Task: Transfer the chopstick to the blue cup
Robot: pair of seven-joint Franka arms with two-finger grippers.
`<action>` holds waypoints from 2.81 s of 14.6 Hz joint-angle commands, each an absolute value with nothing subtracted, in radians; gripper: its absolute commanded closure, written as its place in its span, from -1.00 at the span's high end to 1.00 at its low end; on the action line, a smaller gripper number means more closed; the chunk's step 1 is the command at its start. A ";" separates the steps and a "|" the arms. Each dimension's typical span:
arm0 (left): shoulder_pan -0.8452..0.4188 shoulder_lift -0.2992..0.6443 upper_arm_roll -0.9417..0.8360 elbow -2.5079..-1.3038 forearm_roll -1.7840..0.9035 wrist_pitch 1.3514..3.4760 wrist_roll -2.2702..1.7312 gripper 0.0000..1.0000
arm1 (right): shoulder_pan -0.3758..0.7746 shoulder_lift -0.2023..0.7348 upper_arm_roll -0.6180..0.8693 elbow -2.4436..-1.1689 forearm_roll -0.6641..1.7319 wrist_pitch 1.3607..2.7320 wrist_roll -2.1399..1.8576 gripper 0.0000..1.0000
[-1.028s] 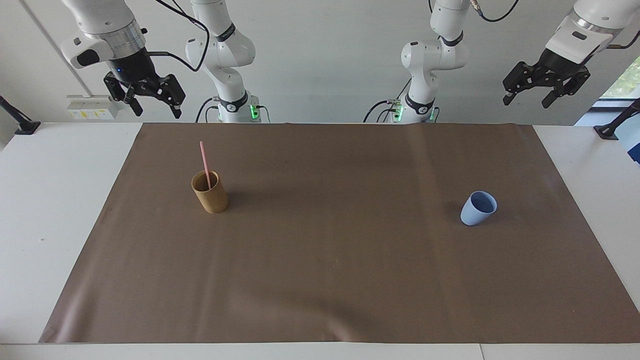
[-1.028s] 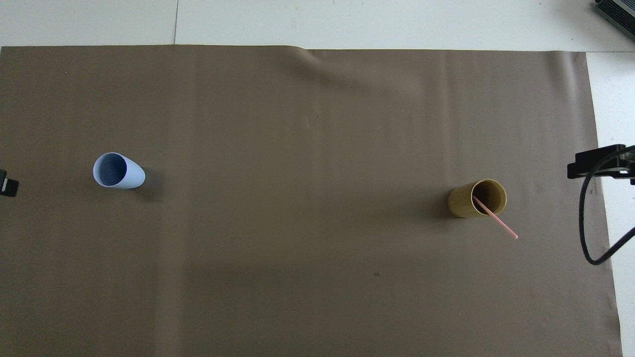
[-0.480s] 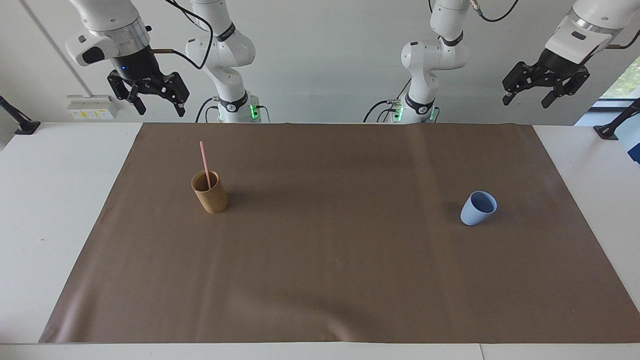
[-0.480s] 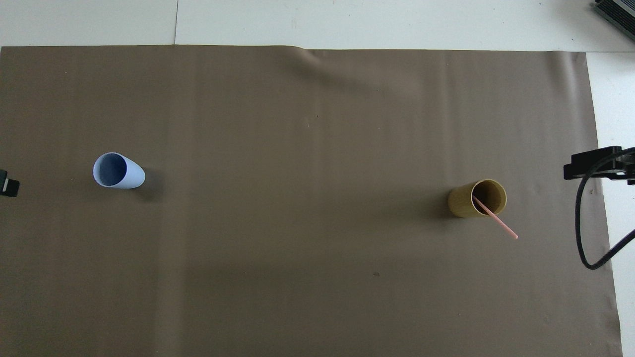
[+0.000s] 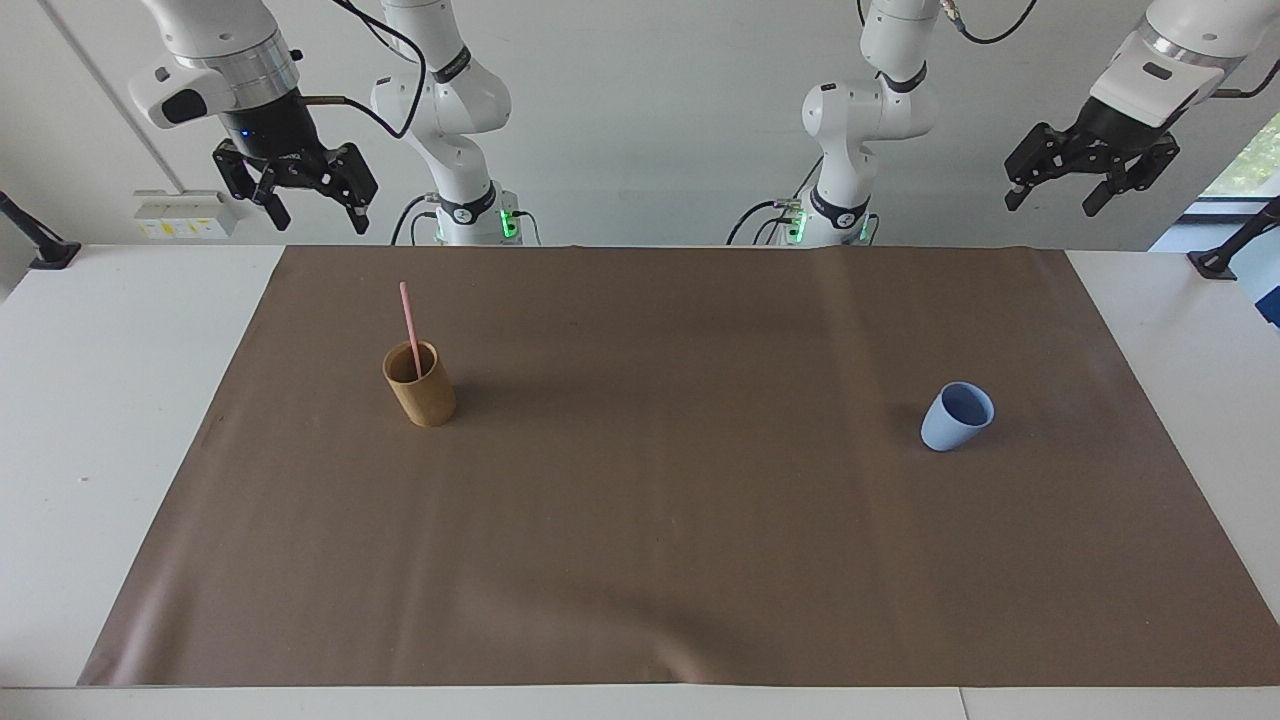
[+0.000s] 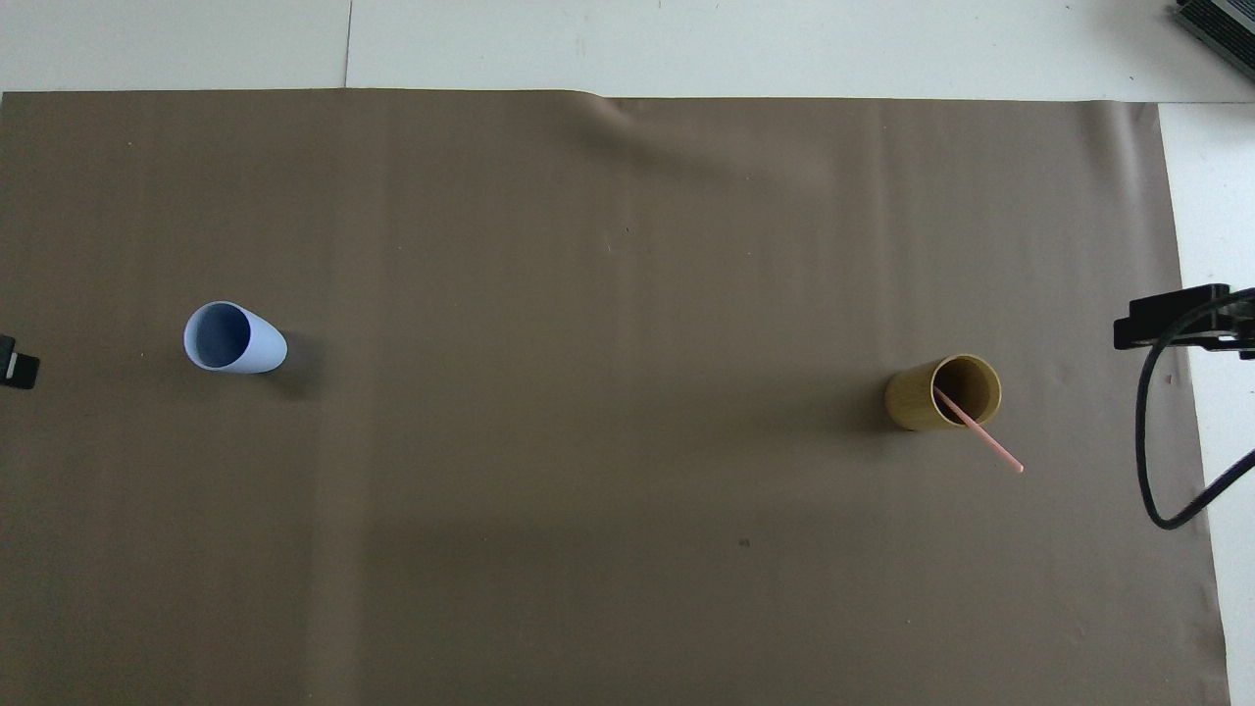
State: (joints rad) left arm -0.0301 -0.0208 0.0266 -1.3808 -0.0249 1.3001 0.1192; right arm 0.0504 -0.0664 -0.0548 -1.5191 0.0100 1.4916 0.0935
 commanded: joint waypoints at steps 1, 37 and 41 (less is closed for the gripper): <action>-0.023 -0.046 0.015 -1.414 -0.026 1.342 0.126 1.00 | 0.046 -0.086 -0.052 -1.546 0.017 1.509 0.084 1.00; 0.061 0.135 0.025 -1.891 -0.041 2.055 0.224 1.00 | 0.041 -0.083 -0.052 -1.551 0.017 1.517 0.091 1.00; 0.074 0.201 0.025 -1.905 -0.046 2.137 0.224 0.99 | 0.041 -0.081 -0.052 -1.549 0.017 1.517 0.091 1.00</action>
State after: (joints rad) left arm 0.0563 0.1805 0.0347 -1.8906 -0.0284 2.0881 0.2008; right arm 0.0498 -0.0664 -0.0557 -1.5254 0.0100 1.4935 0.0935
